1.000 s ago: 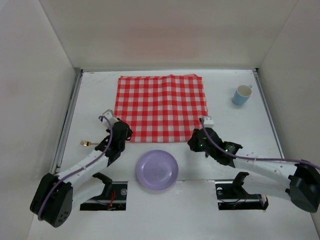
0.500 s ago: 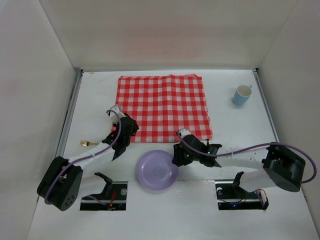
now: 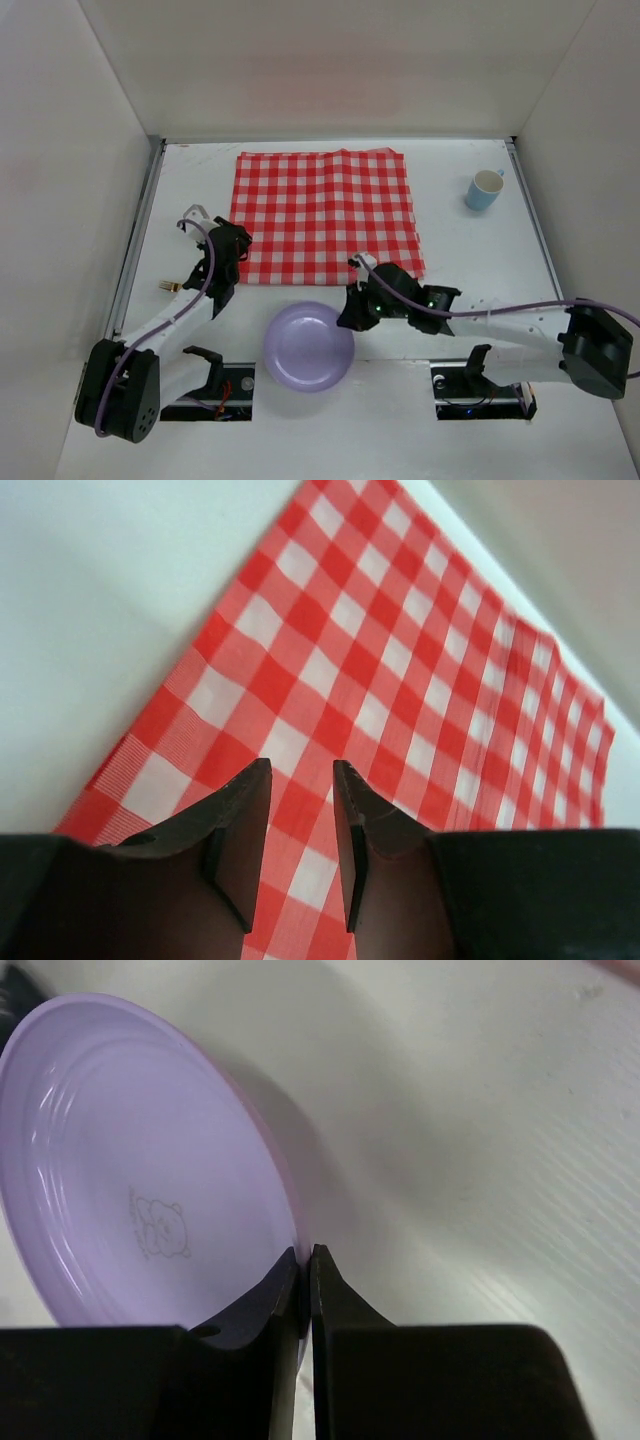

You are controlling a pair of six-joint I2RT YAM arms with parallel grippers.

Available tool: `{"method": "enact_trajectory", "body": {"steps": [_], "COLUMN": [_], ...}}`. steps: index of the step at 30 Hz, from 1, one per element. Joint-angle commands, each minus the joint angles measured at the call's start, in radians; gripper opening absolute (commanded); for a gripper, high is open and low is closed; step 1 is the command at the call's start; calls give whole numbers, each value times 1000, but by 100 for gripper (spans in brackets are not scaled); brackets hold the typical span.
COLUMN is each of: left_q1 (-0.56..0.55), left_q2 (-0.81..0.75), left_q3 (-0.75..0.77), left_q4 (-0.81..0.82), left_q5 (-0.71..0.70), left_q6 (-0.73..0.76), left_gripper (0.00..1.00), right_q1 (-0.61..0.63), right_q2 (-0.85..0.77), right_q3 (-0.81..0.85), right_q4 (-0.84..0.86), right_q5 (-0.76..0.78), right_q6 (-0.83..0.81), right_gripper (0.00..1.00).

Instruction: Set the dinner table for one person

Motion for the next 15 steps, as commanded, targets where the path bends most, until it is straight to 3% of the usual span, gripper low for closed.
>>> {"method": "enact_trajectory", "body": {"steps": [1,8,15], "left_q1": [30,8,-39], "left_q2": [-30,-3,24], "left_q3": [-8,6,-19], "left_q4": [7,-1,8], "left_q5": [-3,37,26], "left_q6": [-60,-77,-100], "left_gripper": [29,29,29], "right_q1": [-85,-342,-488], "right_q2": [-40,243,538], "right_q3": [118,403,658], "right_q4": [57,126,72], "right_q5": [1,129,164], "right_q6": [-13,-14,-5], "right_gripper": [12,13,13]}}
